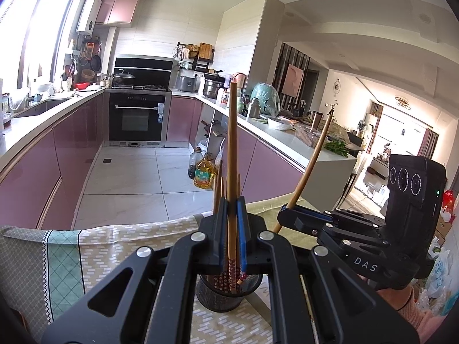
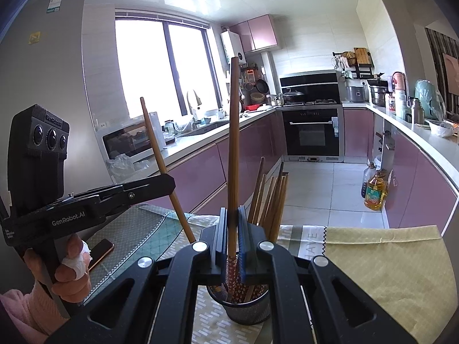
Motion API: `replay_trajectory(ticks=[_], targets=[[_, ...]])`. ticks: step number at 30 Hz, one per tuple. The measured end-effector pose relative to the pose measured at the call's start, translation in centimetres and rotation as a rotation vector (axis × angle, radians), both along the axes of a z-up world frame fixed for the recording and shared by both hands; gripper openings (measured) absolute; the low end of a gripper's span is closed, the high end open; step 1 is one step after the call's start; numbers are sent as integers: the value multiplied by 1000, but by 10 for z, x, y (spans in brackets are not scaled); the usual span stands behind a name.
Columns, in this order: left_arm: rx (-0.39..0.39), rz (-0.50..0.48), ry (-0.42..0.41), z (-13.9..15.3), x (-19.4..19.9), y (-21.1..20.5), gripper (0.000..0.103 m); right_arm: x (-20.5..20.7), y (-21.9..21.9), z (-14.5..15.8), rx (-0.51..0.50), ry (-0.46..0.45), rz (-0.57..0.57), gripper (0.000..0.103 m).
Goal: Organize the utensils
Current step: 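Lower the chopstick into the mesh cup with the right tool while the left tool lowers its own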
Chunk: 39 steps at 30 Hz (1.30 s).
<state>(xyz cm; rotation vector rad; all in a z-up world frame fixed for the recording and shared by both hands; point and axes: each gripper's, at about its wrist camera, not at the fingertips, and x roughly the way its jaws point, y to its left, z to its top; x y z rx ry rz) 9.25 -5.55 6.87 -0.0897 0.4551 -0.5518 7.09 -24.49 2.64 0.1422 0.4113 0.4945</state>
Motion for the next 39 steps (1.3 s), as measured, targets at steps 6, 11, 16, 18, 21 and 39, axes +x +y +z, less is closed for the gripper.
replay_trajectory(ticks=[6,11,16,18,21,39], targets=[[16,10,4,2,1,-5,7,6,0,-3,0,17,-6,6],[30,11,16,2,3,-9,7,10,2,-5,-3,28,-7,6],[47,9,25,3,6,-14,7,13,3,-9,-4,40,-11,6],[52,10,29,3,6,-15,7,14,3,-10,-4,45,-12,6],[56,11,34,4,7,-15,7,15,2,-12,-4,50,-13,6],[71,11,54,2,14,-20,7,15,2,-19,2,65,-18,6]])
